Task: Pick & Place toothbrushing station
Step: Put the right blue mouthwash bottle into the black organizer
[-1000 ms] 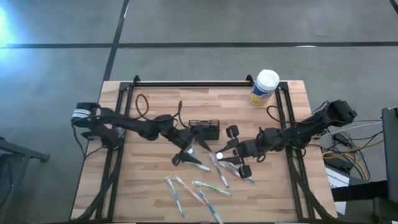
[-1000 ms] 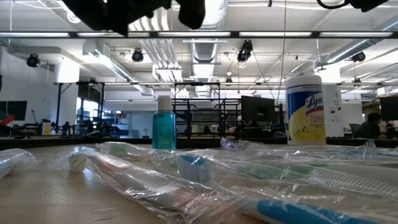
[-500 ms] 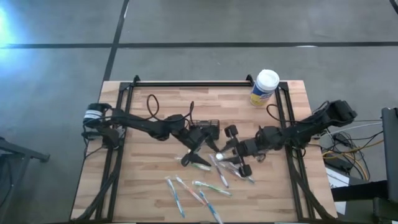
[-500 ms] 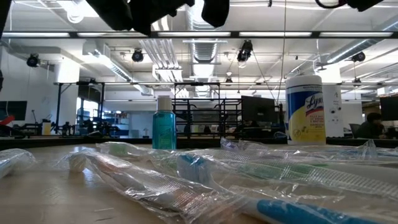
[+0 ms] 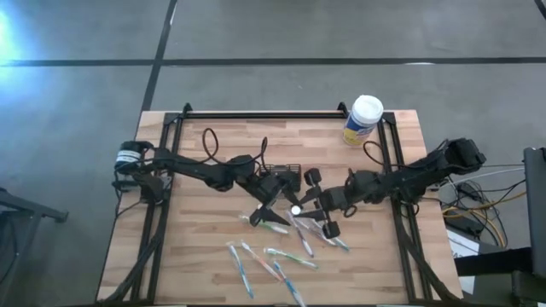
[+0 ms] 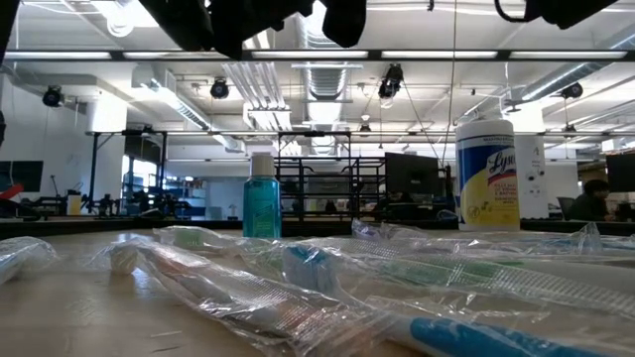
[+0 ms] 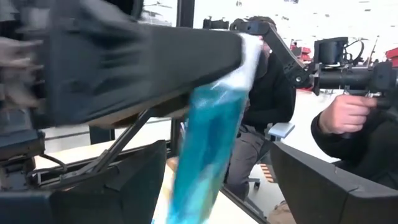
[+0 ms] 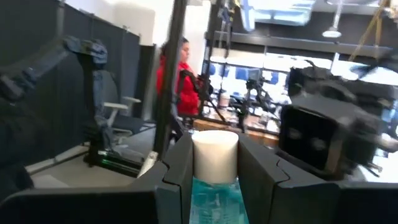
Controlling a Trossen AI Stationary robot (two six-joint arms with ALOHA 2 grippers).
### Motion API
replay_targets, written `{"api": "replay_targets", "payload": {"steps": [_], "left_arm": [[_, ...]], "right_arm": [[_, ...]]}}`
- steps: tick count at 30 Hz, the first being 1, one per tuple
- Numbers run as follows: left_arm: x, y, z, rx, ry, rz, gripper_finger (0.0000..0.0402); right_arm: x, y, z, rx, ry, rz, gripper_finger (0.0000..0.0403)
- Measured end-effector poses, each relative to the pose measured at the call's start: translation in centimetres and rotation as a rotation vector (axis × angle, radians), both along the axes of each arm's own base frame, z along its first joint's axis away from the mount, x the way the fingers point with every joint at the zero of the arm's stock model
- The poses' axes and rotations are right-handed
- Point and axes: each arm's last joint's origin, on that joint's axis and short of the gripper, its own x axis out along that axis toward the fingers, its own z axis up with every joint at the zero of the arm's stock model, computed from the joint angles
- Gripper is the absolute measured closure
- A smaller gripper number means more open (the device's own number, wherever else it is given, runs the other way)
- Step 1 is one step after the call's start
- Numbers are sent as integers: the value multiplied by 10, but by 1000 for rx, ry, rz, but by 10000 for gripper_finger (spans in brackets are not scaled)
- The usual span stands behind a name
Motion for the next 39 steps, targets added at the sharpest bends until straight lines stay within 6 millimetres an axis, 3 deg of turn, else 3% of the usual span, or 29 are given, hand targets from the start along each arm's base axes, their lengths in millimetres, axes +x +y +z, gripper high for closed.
{"api": "replay_targets", "payload": {"steps": [11,15,24,29,39], "left_arm": [[0,0,-5,28,5,9,128],[1,1,-5,24,5,47,177],[1,1,-6,33,8,50,328],[1,1,-5,34,7,48,328],[1,5,-6,18,22,74,328]], "right_arm": [[1,-2,1,3,-15,8,318],[1,-3,0,2,-13,3,318],[2,-4,0,12,-1,2,318],[2,-4,-1,24,4,4,311],[-5,-7,8,134,49,-162,241]]}}
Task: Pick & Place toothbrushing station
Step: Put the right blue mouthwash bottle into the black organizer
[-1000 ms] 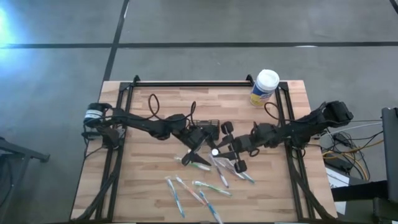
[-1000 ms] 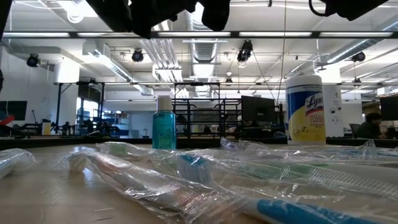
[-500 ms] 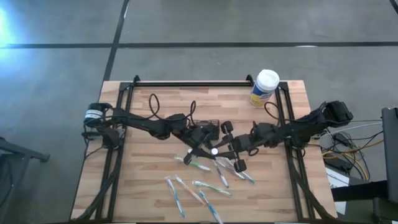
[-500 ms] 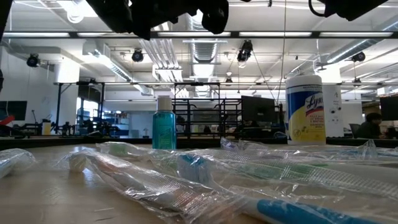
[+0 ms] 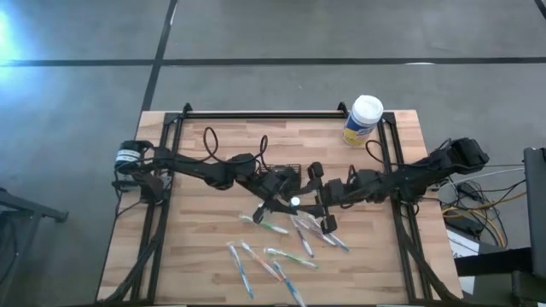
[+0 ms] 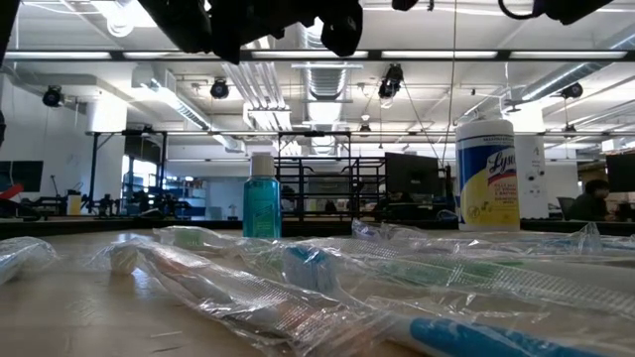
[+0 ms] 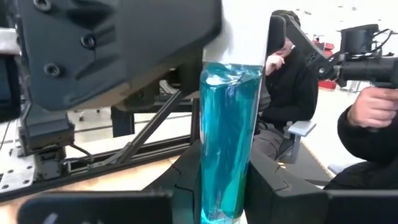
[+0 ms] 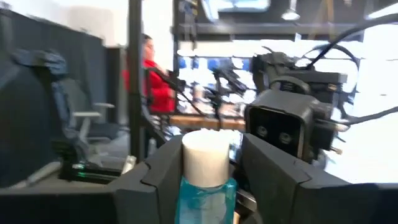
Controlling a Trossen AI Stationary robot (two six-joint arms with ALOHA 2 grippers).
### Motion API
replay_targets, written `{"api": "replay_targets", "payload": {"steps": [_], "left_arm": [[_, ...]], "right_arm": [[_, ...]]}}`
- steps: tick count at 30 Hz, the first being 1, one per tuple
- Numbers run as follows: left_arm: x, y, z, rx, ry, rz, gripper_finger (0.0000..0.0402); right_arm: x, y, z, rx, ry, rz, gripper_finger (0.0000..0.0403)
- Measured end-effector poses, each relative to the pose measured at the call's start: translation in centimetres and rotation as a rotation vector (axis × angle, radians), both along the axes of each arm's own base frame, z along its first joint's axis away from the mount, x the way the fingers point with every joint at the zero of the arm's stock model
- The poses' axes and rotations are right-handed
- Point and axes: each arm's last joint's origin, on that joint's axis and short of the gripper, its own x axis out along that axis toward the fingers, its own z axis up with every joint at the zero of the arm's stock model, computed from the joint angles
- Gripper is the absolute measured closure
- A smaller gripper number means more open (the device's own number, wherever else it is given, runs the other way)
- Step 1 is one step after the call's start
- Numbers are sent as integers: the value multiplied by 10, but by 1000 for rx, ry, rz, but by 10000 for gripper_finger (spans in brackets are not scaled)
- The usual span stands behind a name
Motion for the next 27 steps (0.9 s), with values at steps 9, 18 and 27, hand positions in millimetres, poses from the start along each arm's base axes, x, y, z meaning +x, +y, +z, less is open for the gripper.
{"api": "replay_targets", "payload": {"steps": [9,18,27], "left_arm": [[0,7,-8,11,88,59,328],[-1,8,-8,31,96,77,328],[1,12,-8,49,88,234,328]], "right_arm": [[-3,15,26,13,137,-179,187],[-20,49,59,112,353,-600,178],[-26,96,71,146,377,-730,172]]}}
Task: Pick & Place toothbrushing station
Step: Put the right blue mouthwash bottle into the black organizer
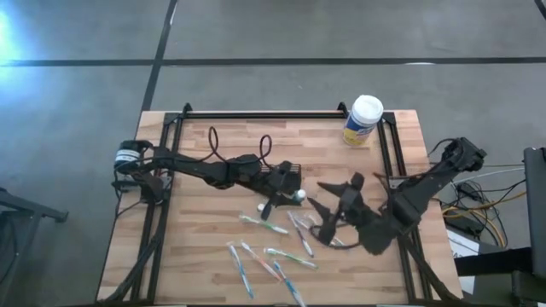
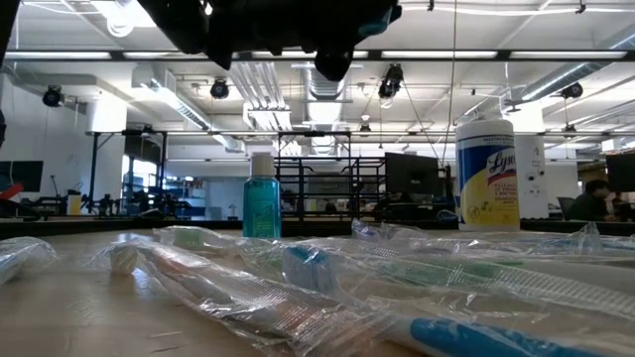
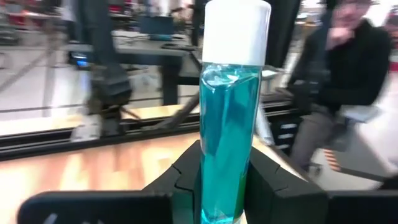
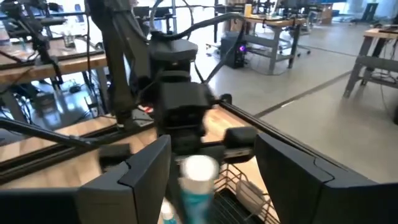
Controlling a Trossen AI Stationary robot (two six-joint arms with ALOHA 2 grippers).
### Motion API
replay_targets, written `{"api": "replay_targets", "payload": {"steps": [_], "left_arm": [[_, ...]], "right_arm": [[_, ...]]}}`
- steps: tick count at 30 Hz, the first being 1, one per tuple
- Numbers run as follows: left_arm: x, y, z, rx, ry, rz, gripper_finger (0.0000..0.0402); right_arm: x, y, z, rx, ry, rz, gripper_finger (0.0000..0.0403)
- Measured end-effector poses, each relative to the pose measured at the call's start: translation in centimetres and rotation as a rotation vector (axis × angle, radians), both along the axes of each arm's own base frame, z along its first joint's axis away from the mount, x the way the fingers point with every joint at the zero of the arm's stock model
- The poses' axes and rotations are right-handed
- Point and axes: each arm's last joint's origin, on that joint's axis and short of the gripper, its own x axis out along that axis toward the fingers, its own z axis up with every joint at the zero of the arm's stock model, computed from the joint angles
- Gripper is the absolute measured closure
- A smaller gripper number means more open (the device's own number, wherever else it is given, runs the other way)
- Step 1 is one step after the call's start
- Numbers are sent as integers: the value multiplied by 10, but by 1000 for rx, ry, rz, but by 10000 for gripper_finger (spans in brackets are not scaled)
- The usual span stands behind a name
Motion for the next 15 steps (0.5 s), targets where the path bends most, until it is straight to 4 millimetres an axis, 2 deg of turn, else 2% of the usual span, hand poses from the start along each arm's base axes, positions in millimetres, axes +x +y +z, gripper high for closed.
{"api": "replay_targets", "payload": {"steps": [3,7,15], "left_arm": [[1,2,0,21,-7,65,328],[1,1,0,34,-11,87,328],[0,0,-3,70,8,81,328]], "right_arm": [[11,7,-8,-26,32,-3,170],[21,3,-15,-45,70,-34,170],[17,-3,-22,-154,75,-166,158]]}}
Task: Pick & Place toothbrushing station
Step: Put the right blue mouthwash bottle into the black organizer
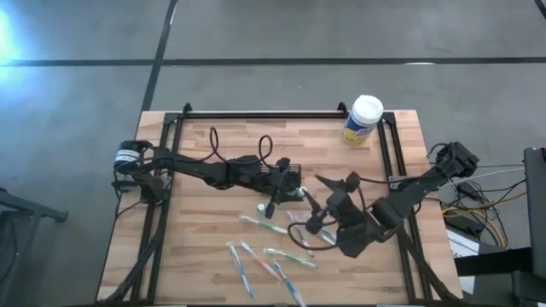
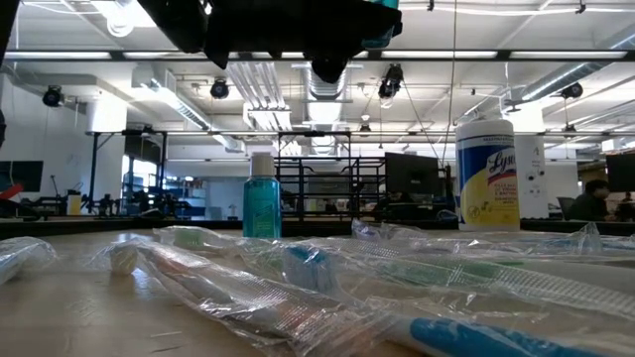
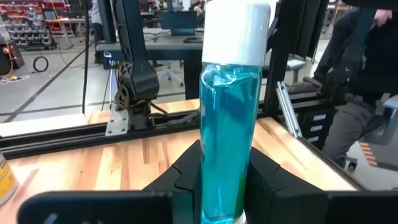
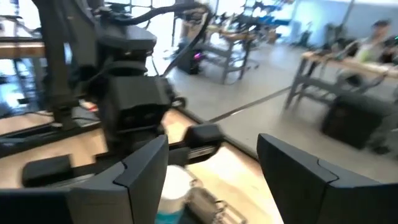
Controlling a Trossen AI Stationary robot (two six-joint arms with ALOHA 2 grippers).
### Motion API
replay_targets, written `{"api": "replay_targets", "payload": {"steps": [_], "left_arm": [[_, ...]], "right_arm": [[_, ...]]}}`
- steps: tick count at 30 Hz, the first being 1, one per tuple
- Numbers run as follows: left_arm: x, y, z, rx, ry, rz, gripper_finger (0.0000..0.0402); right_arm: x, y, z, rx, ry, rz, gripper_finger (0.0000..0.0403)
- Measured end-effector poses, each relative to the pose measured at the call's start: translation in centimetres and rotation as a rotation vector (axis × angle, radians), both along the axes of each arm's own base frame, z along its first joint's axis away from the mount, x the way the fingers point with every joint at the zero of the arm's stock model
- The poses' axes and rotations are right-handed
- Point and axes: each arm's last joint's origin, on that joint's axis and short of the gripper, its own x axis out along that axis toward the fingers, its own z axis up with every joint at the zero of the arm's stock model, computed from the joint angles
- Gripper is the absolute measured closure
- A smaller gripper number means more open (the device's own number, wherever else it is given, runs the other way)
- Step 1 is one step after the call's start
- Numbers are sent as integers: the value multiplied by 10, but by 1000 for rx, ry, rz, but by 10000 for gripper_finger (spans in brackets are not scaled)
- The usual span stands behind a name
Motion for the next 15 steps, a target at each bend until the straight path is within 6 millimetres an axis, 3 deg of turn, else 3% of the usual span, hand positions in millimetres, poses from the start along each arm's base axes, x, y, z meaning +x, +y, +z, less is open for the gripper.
{"api": "replay_targets", "payload": {"steps": [4,15], "left_arm": [[0,0,0,2,-3,-2,328],[0,0,0,12,-7,-3,328]], "right_arm": [[-6,2,-8,-66,23,-30,151],[-31,4,-60,-115,12,-40,147]]}}
